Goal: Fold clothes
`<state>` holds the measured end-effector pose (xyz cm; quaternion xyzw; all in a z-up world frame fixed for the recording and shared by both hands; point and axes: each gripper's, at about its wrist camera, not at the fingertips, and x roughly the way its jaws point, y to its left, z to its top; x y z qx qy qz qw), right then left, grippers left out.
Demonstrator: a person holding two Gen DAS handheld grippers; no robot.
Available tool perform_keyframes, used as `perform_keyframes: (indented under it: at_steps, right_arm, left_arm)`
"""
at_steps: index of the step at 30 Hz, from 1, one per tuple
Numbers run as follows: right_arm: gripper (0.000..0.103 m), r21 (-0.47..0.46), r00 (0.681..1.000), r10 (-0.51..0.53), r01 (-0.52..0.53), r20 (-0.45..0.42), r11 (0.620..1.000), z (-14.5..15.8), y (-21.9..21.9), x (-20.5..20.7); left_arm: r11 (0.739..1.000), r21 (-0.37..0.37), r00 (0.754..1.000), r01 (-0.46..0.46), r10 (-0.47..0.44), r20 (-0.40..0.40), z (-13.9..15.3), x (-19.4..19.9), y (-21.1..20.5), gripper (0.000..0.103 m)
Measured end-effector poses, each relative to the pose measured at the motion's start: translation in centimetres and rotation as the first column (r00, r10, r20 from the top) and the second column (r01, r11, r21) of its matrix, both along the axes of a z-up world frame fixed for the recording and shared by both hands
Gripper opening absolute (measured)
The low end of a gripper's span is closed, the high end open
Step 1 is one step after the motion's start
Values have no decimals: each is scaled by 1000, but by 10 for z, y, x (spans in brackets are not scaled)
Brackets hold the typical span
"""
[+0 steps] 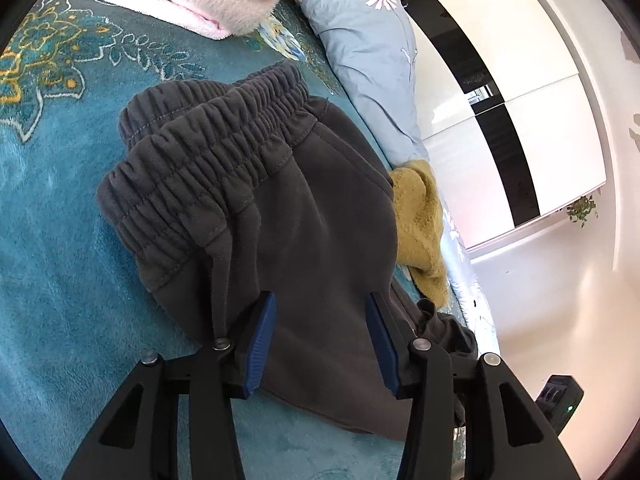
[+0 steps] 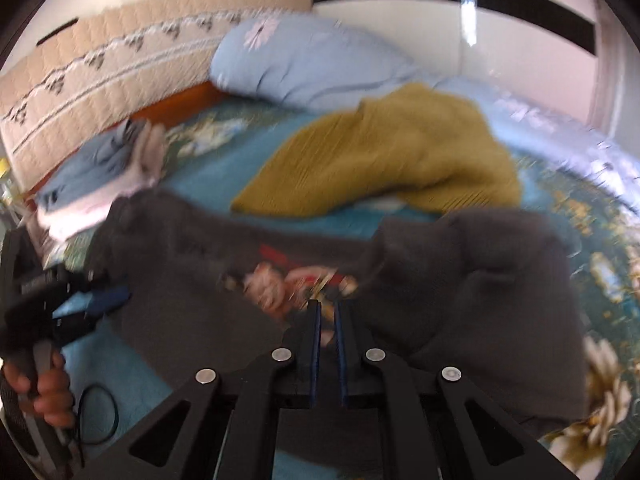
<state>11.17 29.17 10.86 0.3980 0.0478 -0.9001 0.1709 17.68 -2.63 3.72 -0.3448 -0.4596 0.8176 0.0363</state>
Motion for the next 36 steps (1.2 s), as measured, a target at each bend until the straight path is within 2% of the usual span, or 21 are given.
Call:
perform_keyframes:
  at_steps: [3,5,9,11,12,15,17,19,21,23,24,27,29,32,34,36]
  right_arm:
    - [15,33,1000,22,-22,3,999,-2,-4,3]
    - [30,6,999,43,-43,7,999,5,-2,3]
    - [36,-41,998,48,-49,-37,998,27,19,8]
    - [48,-37,997,-10,8,-71,999,38,46,6]
    - [50,-35,995,-51,49,-84,998,42,62,5]
    - [51,-50,978,-188,184,-87,982,43,115,-2]
    - [51,-83,964,-257,251,-72,964,37,145,-6]
    - [51,-150,945,-325,316,-41,937,25,170,-10]
    - [51,-257,925,-380,370,13,893,11,189,-15]
    - [51,-334,917,-391,392,73,857,2,199,-19]
    - [51,-346,919,-386,390,84,853,1,201,-20]
    - [51,-354,918,-394,385,50,852,3,201,-17]
    - [51,-370,919,-393,380,42,848,4,202,-16]
    - [51,-384,923,-381,370,50,846,4,201,-17]
    - [51,-389,926,-372,366,63,845,2,200,-16]
    - [51,-406,926,-369,367,77,837,0,202,-17]
  left_arm:
    - [1000,2,1000,2,-2,-2,0,-1,2,49]
    - [1000,5,1000,3,-3,-4,1,-1,2,49]
    - [1000,-15,1000,11,-12,-20,8,5,2,53]
    - [998,-50,999,23,-25,-46,16,7,6,54]
    - [997,-72,998,29,-33,-61,20,8,9,54]
    - [982,-176,988,69,-92,-126,45,15,27,55]
    - [971,-192,970,142,-175,-171,60,11,45,58]
    - [953,-189,945,237,-271,-181,64,8,68,59]
    - [916,-191,912,354,-383,-148,65,-13,103,59]
    - [887,-184,887,423,-447,-113,60,-33,129,59]
    - [880,-161,880,447,-465,-94,55,-43,140,59]
    - [879,-45,878,474,-476,-46,31,-54,163,59]
    - [880,-9,880,475,-475,-24,24,-62,178,59]
    - [880,-14,879,475,-475,-40,22,-68,187,54]
    - [880,-36,878,474,-476,-45,27,-72,194,25]
    - [876,-70,877,477,-480,-27,28,-75,196,11]
